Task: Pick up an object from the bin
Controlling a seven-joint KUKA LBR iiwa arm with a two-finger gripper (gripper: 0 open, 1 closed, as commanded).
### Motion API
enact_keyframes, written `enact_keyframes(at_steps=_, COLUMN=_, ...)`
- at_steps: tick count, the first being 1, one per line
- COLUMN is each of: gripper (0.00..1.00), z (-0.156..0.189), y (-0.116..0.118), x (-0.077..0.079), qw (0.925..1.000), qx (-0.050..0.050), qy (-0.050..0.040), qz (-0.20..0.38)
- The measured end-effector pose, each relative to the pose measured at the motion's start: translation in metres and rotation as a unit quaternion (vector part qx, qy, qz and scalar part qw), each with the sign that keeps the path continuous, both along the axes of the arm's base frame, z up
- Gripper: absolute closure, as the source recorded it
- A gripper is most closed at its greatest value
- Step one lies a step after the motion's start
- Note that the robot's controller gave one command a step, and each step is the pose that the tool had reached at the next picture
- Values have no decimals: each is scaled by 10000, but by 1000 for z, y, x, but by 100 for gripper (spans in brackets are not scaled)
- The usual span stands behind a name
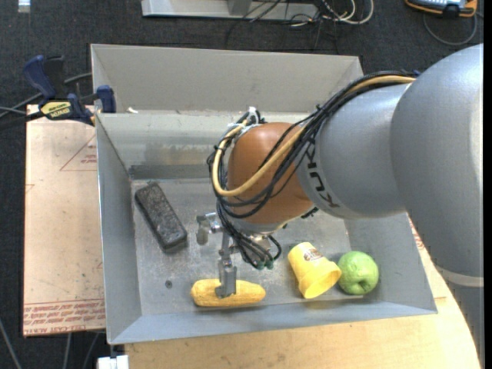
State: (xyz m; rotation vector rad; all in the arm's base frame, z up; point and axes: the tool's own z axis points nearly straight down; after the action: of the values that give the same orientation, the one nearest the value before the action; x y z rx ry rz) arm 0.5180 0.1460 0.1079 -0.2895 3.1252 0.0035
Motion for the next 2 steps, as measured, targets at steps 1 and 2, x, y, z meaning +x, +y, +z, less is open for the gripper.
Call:
enact_keyframes(at_steps=1, gripper=0, z=-16, y=-15, x=6, qw=9966, qx=17, qy=-2, qz=-819)
enact_keyframes(at_steps=2, gripper=0, z=-23, y=-19, x=-3, qw=9999, qx=27, qy=-31, qz=141)
